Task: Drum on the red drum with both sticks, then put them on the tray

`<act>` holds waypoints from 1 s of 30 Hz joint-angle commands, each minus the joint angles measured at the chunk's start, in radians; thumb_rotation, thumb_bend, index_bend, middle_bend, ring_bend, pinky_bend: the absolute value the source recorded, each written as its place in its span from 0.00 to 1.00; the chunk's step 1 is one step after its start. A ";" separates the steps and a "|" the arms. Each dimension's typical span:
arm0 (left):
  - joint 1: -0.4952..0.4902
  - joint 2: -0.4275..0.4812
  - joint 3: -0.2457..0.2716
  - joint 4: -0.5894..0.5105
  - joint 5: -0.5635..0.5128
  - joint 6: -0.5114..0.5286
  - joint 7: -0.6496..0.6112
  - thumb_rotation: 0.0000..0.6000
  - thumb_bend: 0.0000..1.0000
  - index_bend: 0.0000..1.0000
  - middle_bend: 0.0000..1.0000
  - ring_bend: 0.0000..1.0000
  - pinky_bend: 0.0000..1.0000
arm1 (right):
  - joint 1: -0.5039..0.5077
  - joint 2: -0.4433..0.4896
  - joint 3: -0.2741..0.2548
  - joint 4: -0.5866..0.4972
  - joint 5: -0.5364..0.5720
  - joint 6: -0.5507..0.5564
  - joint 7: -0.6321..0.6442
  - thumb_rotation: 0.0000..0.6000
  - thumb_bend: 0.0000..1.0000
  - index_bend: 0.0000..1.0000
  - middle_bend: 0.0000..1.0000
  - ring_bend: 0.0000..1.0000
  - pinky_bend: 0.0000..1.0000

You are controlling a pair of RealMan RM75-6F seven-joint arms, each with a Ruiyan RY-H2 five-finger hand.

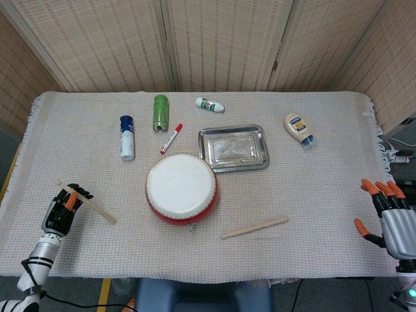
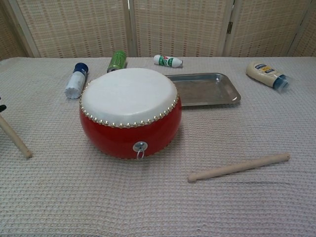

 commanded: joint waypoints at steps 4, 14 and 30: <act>-0.010 -0.020 0.010 0.031 0.009 -0.020 -0.029 1.00 0.51 0.36 0.48 0.42 0.40 | -0.001 0.006 0.001 -0.007 -0.004 0.005 -0.005 1.00 0.24 0.08 0.19 0.00 0.04; 0.022 -0.059 0.013 -0.019 -0.010 0.081 0.251 1.00 0.44 0.46 0.60 0.56 0.53 | -0.003 0.012 0.003 -0.018 -0.022 0.024 -0.003 1.00 0.24 0.09 0.19 0.00 0.04; 0.039 -0.111 0.063 -0.040 0.029 0.141 0.475 1.00 0.31 0.55 0.67 0.62 0.58 | -0.010 0.022 0.008 -0.029 -0.037 0.053 -0.008 1.00 0.24 0.10 0.19 0.00 0.04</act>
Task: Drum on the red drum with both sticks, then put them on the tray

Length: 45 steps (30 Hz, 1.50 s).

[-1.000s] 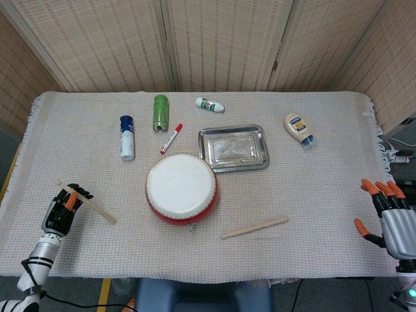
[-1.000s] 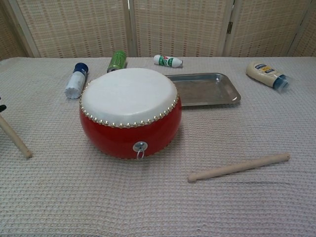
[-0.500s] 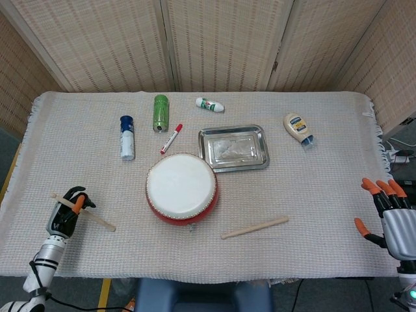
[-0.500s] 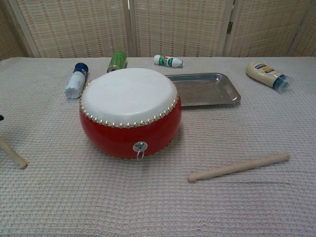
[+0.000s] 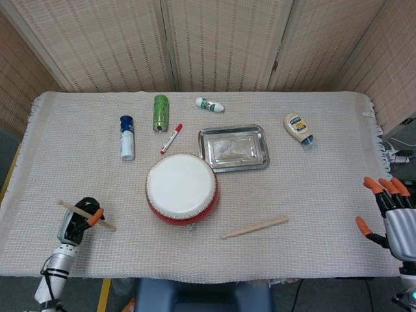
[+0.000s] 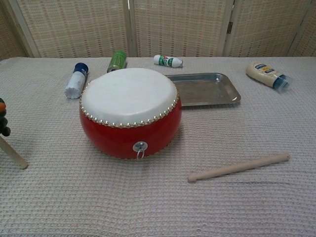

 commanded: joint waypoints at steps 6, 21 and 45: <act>0.002 -0.026 0.026 0.011 0.014 0.001 0.048 1.00 0.30 0.57 0.68 0.62 0.58 | -0.002 -0.006 -0.003 0.004 0.002 -0.002 0.003 1.00 0.24 0.10 0.19 0.00 0.04; 0.003 -0.088 0.048 0.073 0.007 -0.020 0.084 1.00 0.31 0.60 0.70 0.63 0.58 | -0.006 -0.013 -0.002 0.011 0.011 -0.001 0.007 1.00 0.24 0.10 0.19 0.00 0.04; -0.002 -0.177 0.025 0.147 -0.028 -0.036 0.170 1.00 0.32 0.84 1.00 0.94 0.97 | -0.017 -0.014 0.001 0.013 0.002 0.024 0.011 1.00 0.24 0.10 0.19 0.00 0.04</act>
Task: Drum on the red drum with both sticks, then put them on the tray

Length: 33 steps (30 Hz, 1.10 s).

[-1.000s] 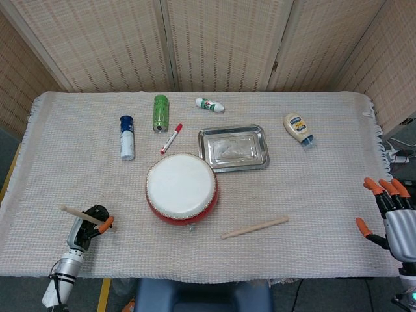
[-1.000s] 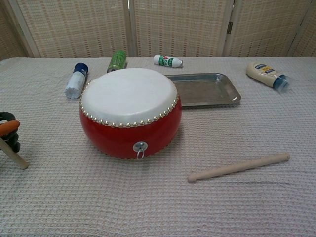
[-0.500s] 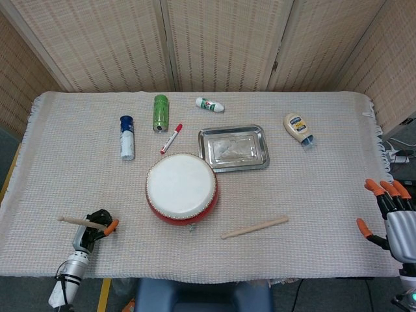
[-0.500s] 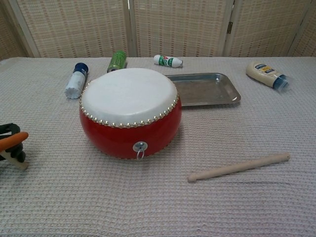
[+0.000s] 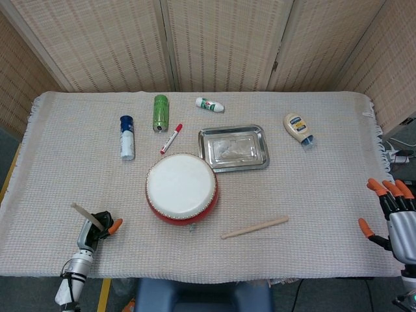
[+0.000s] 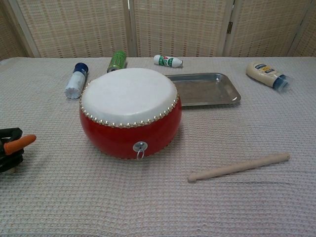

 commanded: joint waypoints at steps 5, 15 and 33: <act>0.002 -0.019 -0.014 0.012 -0.023 -0.006 0.036 1.00 0.38 0.91 1.00 0.99 1.00 | 0.000 0.002 0.000 -0.001 -0.001 0.000 -0.001 1.00 0.24 0.10 0.19 0.00 0.04; 0.006 -0.010 -0.020 0.022 -0.007 0.029 0.129 1.00 0.56 1.00 1.00 1.00 1.00 | 0.013 0.018 -0.011 -0.023 0.004 -0.046 -0.006 1.00 0.24 0.10 0.19 0.00 0.05; -0.002 0.286 -0.010 -0.220 0.075 0.155 0.750 1.00 0.59 1.00 1.00 1.00 1.00 | 0.209 -0.013 -0.084 -0.097 -0.014 -0.458 -0.042 1.00 0.24 0.49 0.21 0.07 0.17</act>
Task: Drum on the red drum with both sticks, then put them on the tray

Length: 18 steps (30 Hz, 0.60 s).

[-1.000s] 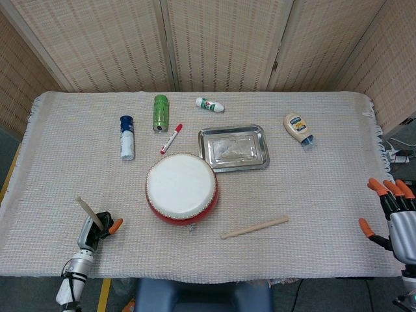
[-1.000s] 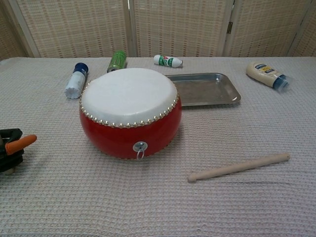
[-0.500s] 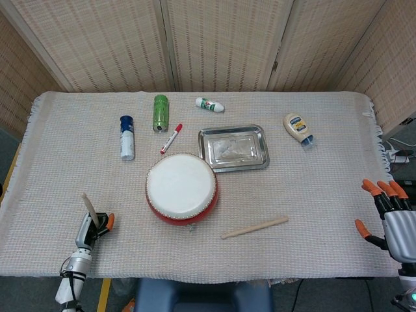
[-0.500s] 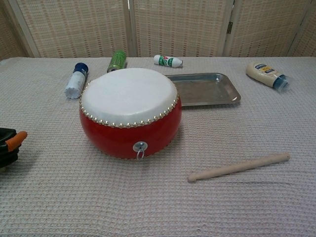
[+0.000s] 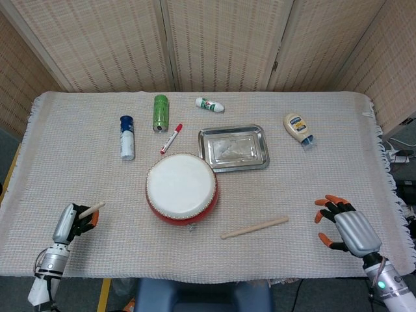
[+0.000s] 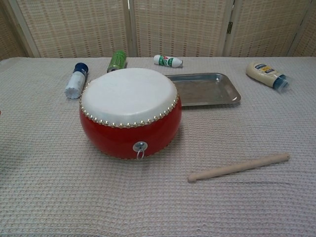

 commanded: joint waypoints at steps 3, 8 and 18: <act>-0.005 0.088 0.008 -0.079 0.037 0.056 0.270 1.00 0.59 1.00 1.00 1.00 1.00 | 0.078 -0.098 -0.011 0.020 0.000 -0.111 -0.065 1.00 0.24 0.50 0.21 0.07 0.17; 0.002 0.114 0.013 -0.122 0.060 0.103 0.440 1.00 0.59 1.00 1.00 1.00 1.00 | 0.149 -0.210 -0.002 0.075 0.015 -0.207 -0.122 1.00 0.24 0.50 0.21 0.07 0.17; 0.008 0.145 0.029 -0.176 0.050 0.106 0.549 1.00 0.59 1.00 1.00 1.00 1.00 | 0.255 -0.423 0.031 0.242 0.022 -0.283 -0.198 1.00 0.24 0.38 0.21 0.05 0.15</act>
